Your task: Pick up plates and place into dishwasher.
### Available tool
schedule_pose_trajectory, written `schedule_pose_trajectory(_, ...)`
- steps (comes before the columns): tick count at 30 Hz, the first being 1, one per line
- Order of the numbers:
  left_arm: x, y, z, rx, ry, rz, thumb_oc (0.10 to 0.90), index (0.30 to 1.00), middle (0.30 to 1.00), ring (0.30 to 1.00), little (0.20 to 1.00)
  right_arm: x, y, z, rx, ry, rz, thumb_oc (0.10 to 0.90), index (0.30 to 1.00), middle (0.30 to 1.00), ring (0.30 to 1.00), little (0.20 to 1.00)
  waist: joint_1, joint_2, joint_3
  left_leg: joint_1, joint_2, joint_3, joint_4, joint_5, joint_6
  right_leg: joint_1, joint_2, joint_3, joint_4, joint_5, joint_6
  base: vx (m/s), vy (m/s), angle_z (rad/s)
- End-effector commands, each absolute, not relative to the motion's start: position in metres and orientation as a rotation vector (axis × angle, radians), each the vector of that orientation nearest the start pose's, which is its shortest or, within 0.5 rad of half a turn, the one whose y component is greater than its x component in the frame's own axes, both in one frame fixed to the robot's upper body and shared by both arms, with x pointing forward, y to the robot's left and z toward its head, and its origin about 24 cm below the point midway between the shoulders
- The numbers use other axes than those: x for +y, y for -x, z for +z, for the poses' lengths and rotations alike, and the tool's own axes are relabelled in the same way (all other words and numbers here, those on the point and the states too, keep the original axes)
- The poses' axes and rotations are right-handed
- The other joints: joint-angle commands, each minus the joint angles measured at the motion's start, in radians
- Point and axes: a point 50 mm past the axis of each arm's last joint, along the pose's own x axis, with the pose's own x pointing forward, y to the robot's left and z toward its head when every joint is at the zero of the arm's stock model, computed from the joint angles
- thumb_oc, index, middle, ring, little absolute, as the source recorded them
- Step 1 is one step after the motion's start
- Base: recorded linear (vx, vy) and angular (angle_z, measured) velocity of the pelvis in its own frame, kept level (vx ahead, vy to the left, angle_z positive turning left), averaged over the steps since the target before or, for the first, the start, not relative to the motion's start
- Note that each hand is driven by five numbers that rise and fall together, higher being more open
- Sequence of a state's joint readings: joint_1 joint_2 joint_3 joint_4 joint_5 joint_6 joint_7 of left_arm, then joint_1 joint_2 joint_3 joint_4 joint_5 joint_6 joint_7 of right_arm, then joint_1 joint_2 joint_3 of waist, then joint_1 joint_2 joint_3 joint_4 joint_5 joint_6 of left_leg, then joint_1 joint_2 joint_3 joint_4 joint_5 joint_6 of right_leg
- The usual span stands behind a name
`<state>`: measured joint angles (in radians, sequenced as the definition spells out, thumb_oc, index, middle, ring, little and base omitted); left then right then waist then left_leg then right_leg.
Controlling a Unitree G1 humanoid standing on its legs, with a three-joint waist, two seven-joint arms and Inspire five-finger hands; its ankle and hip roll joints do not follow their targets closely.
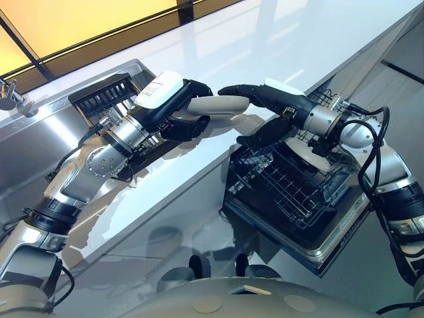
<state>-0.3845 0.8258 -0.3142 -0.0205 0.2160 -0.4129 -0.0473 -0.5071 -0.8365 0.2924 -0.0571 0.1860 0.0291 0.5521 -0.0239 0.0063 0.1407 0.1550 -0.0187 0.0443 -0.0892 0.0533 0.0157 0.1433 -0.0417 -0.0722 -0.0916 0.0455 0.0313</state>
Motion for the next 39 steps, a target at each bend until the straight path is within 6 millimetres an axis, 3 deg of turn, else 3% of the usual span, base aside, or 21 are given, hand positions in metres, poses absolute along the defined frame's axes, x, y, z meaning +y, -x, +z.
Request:
schedule_pose_trajectory(1,0.160,-0.298,0.205,-0.794,-0.909,-0.435,0.100,0.300,0.300,0.300,0.200,-0.154,-0.307,0.229,-0.460,0.722,0.768,0.800,0.900,0.900,0.900,0.900,0.014,0.009,-0.102,-0.004,-0.032,-0.048,0.002,-0.104,-0.001,-0.009,0.064,-0.061,0.096,-0.157,0.016,0.00,0.000,0.00)
schedule_pose_trajectory(2,0.159,-0.298,0.204,-0.791,-0.908,-0.438,0.100,0.300,0.300,0.300,0.200,-0.153,-0.307,0.231,-0.472,0.708,0.760,0.800,0.900,0.900,0.900,0.900,0.014,0.010,-0.101,-0.003,-0.031,-0.048,0.002,-0.104,-0.002,-0.009,0.064,-0.061,0.096,-0.157,0.016,0.00,0.000,0.00)
schedule_pose_trajectory(3,0.158,-0.298,0.203,-0.790,-0.906,-0.440,0.100,0.300,0.300,0.300,0.200,-0.153,-0.307,0.232,-0.482,0.699,0.754,0.663,0.782,0.782,0.782,0.763,0.015,0.010,-0.101,-0.003,-0.032,-0.048,0.002,-0.104,-0.002,-0.009,0.064,-0.062,0.096,-0.157,0.016,0.00,0.000,0.00)
schedule_pose_trajectory(4,0.157,-0.299,0.201,-0.789,-0.903,-0.442,0.100,0.300,0.300,0.300,0.200,-0.151,-0.307,0.234,-0.498,0.686,0.740,0.589,0.719,0.719,0.719,0.689,0.016,0.011,-0.101,-0.009,-0.032,-0.047,0.003,-0.097,-0.002,-0.015,0.064,-0.062,0.096,-0.150,0.015,0.00,0.000,0.00)
schedule_pose_trajectory(6,0.156,-0.299,0.200,-0.788,-0.898,-0.447,0.100,0.300,0.300,0.300,0.200,-0.150,-0.308,0.234,-0.510,0.674,0.728,0.100,0.300,0.300,0.300,0.200,0.016,0.012,-0.100,-0.004,-0.032,-0.049,0.004,-0.105,-0.001,-0.009,0.064,-0.061,0.096,-0.157,0.016,0.00,0.000,0.00)
schedule_pose_trajectory(21,0.135,-0.298,0.190,-0.782,-0.819,-0.493,0.100,0.300,0.300,0.300,0.200,-0.147,-0.312,0.239,-0.588,0.546,0.538,0.100,0.300,0.300,0.300,0.200,0.014,0.018,-0.091,-0.005,-0.031,-0.053,0.011,-0.104,0.003,-0.012,0.066,-0.056,0.101,-0.155,0.010,0.00,0.000,0.00)
schedule_pose_trajectory(27,0.138,-0.299,0.188,-0.772,-0.807,-0.462,0.100,0.300,0.300,0.300,0.200,-0.155,-0.314,0.237,-0.581,0.539,0.484,0.100,0.300,0.300,0.300,0.200,0.013,0.018,-0.090,-0.005,-0.030,-0.056,0.011,-0.102,0.002,-0.010,0.068,-0.054,0.100,-0.156,0.008,0.00,0.000,0.00)
schedule_pose_trajectory(28,0.140,-0.300,0.189,-0.771,-0.801,-0.440,0.407,0.564,0.564,0.564,0.507,-0.158,-0.314,0.238,-0.580,0.535,0.474,0.100,0.300,0.300,0.300,0.200,0.013,0.017,-0.089,-0.005,-0.030,-0.057,0.011,-0.102,0.001,-0.009,0.068,-0.054,0.100,-0.156,0.008,0.00,0.000,0.00)
schedule_pose_trajectory(30,0.145,-0.301,0.190,-0.767,-0.792,-0.405,0.800,0.900,0.900,0.900,0.900,-0.163,-0.314,0.238,-0.576,0.528,0.458,0.100,0.300,0.300,0.300,0.200,0.014,0.016,-0.090,-0.005,-0.030,-0.059,0.011,-0.101,0.001,-0.008,0.069,-0.055,0.098,-0.156,0.007,0.00,0.000,0.00)
schedule_pose_trajectory(36,0.174,-0.302,0.198,-0.734,-0.728,-0.267,0.800,0.900,0.900,0.900,0.900,-0.180,-0.313,0.240,-0.575,0.501,0.395,0.100,0.300,0.300,0.300,0.200,0.018,0.015,-0.092,-0.005,-0.028,-0.064,0.009,-0.098,-0.002,-0.007,0.069,-0.056,0.096,-0.156,0.005,0.00,-0.016,0.04)
schedule_pose_trajectory(39,0.199,-0.305,0.205,-0.684,-0.675,-0.148,0.800,0.900,0.900,0.900,0.900,-0.193,-0.313,0.243,-0.582,0.449,0.336,0.100,0.300,0.300,0.300,0.200,0.022,0.017,-0.095,-0.006,-0.028,-0.068,0.008,-0.097,-0.004,-0.007,0.070,-0.056,0.094,-0.156,0.004,-0.01,-0.015,0.03)
